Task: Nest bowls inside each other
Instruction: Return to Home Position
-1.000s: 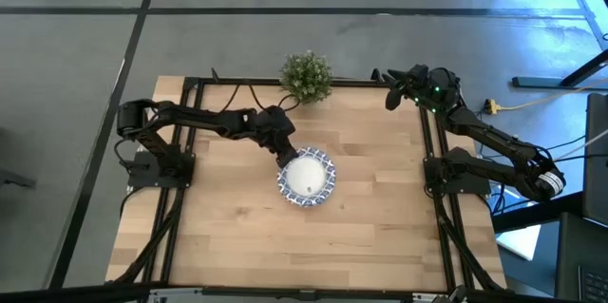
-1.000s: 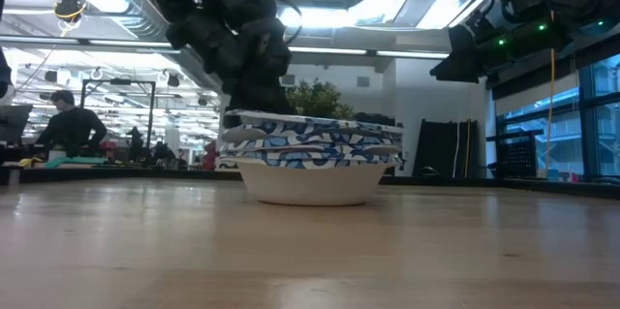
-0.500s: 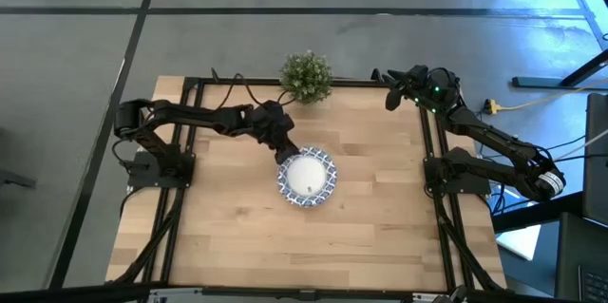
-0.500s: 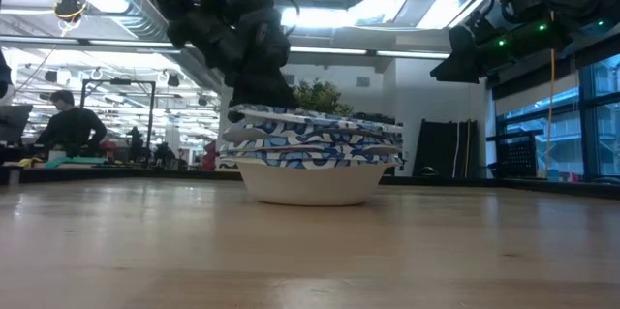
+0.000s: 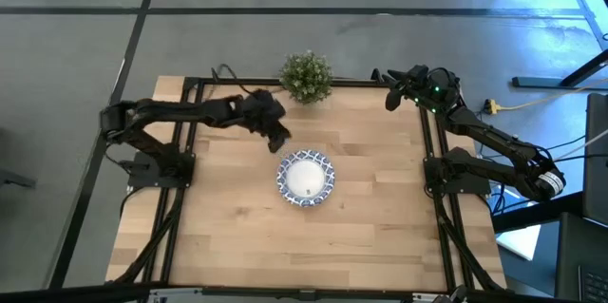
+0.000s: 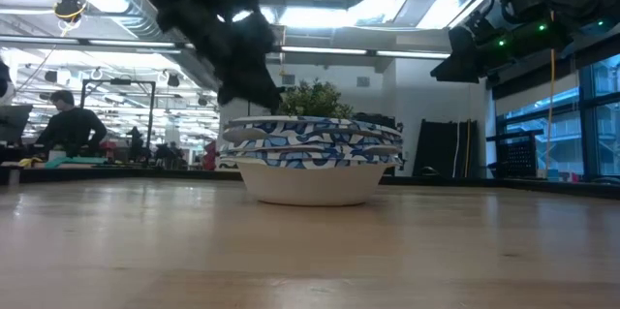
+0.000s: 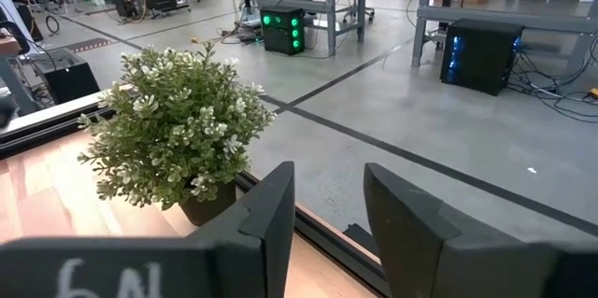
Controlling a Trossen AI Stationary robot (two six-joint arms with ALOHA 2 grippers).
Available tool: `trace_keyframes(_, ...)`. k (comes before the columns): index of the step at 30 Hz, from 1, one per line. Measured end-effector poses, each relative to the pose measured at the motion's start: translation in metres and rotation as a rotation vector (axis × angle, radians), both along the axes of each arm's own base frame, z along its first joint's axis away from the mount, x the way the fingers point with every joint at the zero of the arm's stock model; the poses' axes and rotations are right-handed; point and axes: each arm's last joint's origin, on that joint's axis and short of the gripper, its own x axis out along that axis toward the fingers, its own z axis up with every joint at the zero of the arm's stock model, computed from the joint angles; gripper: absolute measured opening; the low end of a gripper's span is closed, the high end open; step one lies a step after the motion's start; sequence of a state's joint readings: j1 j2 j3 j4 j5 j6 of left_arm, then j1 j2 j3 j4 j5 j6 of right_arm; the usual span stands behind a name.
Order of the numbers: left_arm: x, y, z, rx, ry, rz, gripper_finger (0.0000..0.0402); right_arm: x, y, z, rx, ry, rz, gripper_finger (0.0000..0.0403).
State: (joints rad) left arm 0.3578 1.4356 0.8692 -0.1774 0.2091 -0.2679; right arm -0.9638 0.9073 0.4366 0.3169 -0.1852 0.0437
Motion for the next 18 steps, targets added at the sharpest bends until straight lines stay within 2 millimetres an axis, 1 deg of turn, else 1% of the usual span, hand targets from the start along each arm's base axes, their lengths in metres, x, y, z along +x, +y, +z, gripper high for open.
trace_keyframes(3, -0.017, 0.007, 0.025, 0.108, -0.055, 0.070, 0.0082, 0.000, 0.000, 0.000, 0.000, 0.000, 0.000, 0.0132)
trace_keyframes(5, -0.030, 0.010, 0.045, 0.196, -0.114, 0.105, 0.0085, 0.000, 0.000, 0.000, -0.003, 0.003, -0.002, 0.0132)
trace_keyframes(9, -0.065, 0.011, 0.083, 0.369, -0.213, 0.204, 0.0084, -0.004, -0.002, 0.000, -0.031, 0.029, -0.015, 0.0132)
trace_keyframes(11, -0.085, 0.009, 0.096, 0.431, -0.260, 0.270, 0.0082, -0.006, -0.004, 0.000, -0.036, 0.033, -0.026, 0.0132)
trace_keyframes(13, -0.103, 0.006, 0.102, 0.478, -0.288, 0.331, 0.0080, -0.008, -0.005, 0.001, -0.037, 0.031, -0.040, 0.0132)
trace_keyframes(16, -0.126, -0.001, 0.100, 0.529, -0.305, 0.389, 0.0082, -0.012, -0.006, 0.003, -0.046, 0.019, -0.058, 0.0132)
trace_keyframes(18, -0.138, -0.006, 0.096, 0.545, -0.317, 0.418, 0.0084, -0.015, -0.006, 0.006, -0.047, -0.008, -0.032, 0.0132)
